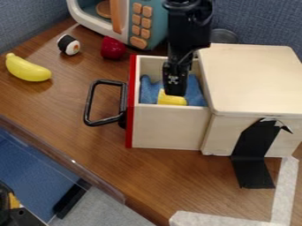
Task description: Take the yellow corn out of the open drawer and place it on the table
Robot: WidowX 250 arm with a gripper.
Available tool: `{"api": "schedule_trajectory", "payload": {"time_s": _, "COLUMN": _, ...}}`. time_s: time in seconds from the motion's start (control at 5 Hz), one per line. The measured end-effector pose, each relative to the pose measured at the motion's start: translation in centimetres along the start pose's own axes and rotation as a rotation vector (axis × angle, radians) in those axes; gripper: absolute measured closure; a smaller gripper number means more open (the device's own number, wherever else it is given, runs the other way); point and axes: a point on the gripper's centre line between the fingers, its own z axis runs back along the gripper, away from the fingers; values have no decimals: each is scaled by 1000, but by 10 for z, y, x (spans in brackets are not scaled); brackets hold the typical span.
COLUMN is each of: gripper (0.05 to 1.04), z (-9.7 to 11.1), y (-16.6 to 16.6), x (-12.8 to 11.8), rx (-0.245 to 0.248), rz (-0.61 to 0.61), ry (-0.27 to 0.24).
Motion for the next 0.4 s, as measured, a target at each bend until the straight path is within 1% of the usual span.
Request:
{"api": "schedule_trajectory", "payload": {"time_s": 0.2, "gripper": 84, "z": -2, "y": 8, "x": -3, "rx": 45, "rz": 52, "ry": -31}}
{"api": "schedule_trajectory", "payload": {"time_s": 0.4, "gripper": 84, "z": -7, "y": 14, "x": -8, "rx": 57, "rz": 93, "ry": -29}}
